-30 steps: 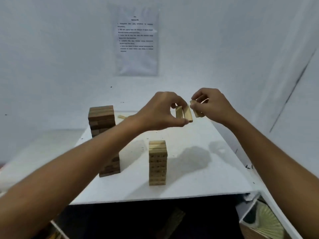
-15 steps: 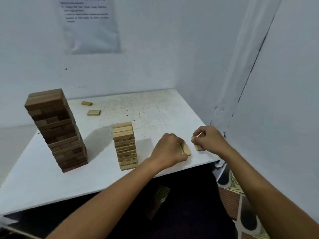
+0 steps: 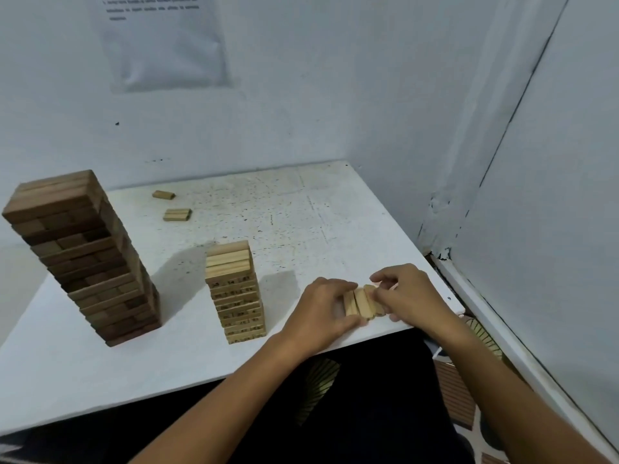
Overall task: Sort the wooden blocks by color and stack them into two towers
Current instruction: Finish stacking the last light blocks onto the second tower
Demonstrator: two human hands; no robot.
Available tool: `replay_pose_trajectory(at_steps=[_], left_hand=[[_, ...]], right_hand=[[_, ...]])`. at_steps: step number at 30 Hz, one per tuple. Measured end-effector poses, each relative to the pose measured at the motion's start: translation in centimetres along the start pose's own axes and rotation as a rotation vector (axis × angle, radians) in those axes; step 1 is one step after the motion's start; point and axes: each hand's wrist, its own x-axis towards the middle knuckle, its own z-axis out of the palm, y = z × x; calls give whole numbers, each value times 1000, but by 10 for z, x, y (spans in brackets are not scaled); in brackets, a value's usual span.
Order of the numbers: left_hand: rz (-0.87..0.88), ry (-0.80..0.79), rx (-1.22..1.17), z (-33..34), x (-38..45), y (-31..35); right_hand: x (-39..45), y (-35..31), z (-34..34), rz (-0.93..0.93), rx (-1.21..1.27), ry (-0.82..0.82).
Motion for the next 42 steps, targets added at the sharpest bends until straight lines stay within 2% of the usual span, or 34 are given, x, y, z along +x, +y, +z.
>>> replay_pose_trajectory(at_steps=[9,12,17,19,35,42], left_hand=[[15,20,-33,0,-1,-6],[-13,4,-50,-2,-1,-10],[-11,-52,-80,-2,2,-18],[-1,-54,-77,-2,3,-18],[-6,-64,-137,-2,5,-15],[-8,-17,-144,-16,2,3]], right_hand=[[-10,2,-1,-30,33,-24],[-11,4,-6,-95,-42,-32],[-7,12,-24,-221,-189,-257],[-4,16,-26,-248,-205,-289],[0,28,-5,-340,-90,-177],[-6,10,-22,-388,-25,-158]])
